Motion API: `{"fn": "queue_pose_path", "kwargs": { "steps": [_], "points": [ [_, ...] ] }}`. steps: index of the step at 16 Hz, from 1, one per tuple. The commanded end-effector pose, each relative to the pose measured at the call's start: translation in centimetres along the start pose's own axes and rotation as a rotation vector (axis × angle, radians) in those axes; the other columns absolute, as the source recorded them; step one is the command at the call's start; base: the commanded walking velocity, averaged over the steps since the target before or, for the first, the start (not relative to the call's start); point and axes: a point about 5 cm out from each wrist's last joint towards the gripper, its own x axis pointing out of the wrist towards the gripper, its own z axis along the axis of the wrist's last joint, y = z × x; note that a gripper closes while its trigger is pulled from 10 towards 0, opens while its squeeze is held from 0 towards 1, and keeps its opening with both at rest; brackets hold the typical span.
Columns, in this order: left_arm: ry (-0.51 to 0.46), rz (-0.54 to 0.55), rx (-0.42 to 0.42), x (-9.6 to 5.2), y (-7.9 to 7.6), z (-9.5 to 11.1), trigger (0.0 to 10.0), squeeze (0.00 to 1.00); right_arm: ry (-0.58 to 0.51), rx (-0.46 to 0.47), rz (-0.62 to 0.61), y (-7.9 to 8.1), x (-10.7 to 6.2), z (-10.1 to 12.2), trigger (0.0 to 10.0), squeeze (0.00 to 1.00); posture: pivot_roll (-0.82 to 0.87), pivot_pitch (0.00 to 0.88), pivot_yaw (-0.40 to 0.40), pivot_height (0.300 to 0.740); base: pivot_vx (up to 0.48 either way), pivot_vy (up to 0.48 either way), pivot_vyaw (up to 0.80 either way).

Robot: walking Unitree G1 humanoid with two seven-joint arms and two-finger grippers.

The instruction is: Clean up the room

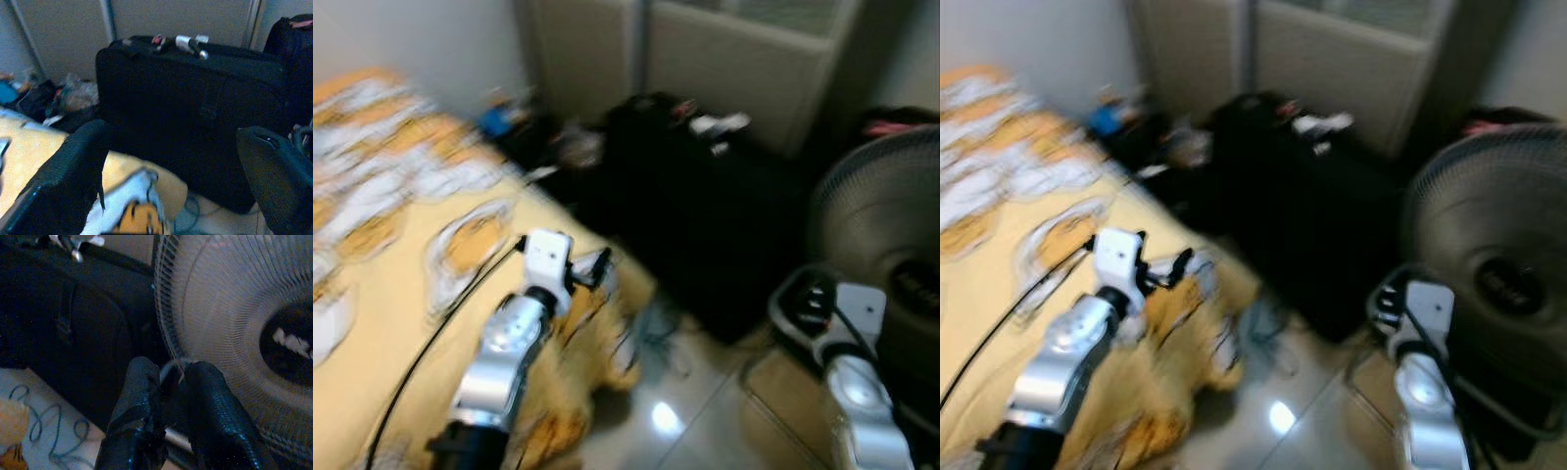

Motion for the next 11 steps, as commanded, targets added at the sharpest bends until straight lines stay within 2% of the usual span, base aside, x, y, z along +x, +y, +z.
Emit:
{"fn": "queue_pose_path", "kwargs": {
  "steps": [1, 2, 3, 4, 5, 9, 11],
  "points": [
    [-0.005, 0.021, 0.013, 0.0, 0.7, 0.2, 10.0, 0.00, -0.023, 0.012, 0.033, 0.8, 0.1, 0.6, 10.0, 0.00, -0.02, 0.013, 0.021, 0.740, 0.409, 0.000, -0.77],
    [-0.009, 0.030, 0.014, 0.1, 0.8, 0.3, 10.0, 0.00, -0.052, 0.022, 0.076, 1.2, 0.2, 1.1, 10.0, 0.00, -0.02, 0.007, 0.019, 0.740, 0.405, 0.000, 0.00],
    [-0.015, 0.049, 0.016, 0.2, 1.0, 0.4, 10.0, 0.00, -0.080, 0.039, 0.231, 2.6, 0.1, 1.9, 10.0, 0.00, -0.01, 0.004, 0.016, 0.740, 0.382, 0.000, 0.00],
    [-0.024, 0.069, 0.009, 0.0, 1.2, 0.4, 10.0, 0.00, -0.056, 0.033, 0.442, 4.6, -0.8, 1.7, 10.0, 0.00, -0.01, 0.003, 0.013, 0.740, 0.000, 0.000, 0.00],
    [-0.020, 0.077, 0.015, -0.3, 1.4, 0.2, 10.0, 0.00, -0.054, 0.015, 0.538, 5.3, -1.5, 1.4, 10.0, 0.00, -0.01, 0.005, 0.006, 0.740, 0.000, 0.000, 0.00],
    [-0.001, 0.096, 0.020, -0.4, 1.6, -0.4, 10.0, 0.00, -0.123, 0.015, 0.284, 3.0, 0.3, 2.2, 10.0, 0.00, 0.00, 0.007, 0.005, 0.740, 0.000, 0.000, 0.00],
    [0.000, 0.091, 0.032, -0.4, 1.8, -0.4, 10.0, 0.00, -0.100, 0.034, 0.231, 2.9, 0.6, 1.7, 10.0, 0.00, 0.00, 0.004, 0.007, 0.740, 0.000, 0.000, 0.00]
  ]
}}
